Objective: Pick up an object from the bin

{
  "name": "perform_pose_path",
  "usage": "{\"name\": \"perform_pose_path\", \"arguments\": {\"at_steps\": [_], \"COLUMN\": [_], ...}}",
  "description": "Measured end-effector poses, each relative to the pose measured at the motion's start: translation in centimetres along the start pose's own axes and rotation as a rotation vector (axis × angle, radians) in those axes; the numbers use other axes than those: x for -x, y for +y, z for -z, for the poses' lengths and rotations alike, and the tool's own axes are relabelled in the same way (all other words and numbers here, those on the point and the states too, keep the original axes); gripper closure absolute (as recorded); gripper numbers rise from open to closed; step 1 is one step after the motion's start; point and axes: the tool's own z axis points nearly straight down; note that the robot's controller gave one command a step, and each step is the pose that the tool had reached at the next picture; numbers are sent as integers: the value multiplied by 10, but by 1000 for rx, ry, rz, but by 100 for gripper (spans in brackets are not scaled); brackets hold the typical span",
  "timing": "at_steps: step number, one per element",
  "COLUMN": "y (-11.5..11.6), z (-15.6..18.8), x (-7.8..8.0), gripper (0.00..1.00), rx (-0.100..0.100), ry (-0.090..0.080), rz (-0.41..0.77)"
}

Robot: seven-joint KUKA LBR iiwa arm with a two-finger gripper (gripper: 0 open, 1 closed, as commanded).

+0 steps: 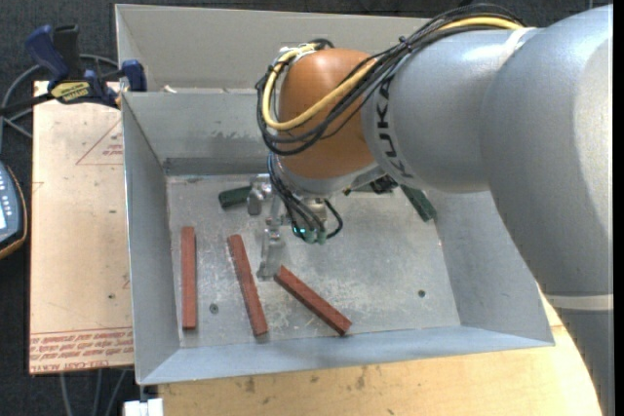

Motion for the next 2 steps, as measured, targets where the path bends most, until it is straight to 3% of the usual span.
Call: {"name": "perform_pose_path", "arguments": {"at_steps": [1,2], "y": [-33,-80], "z": [-56,-59], "x": [-75,-81], "gripper": [0,0], "rx": [-2,1], "ry": [3,-12], "rz": [-148,-205]}}
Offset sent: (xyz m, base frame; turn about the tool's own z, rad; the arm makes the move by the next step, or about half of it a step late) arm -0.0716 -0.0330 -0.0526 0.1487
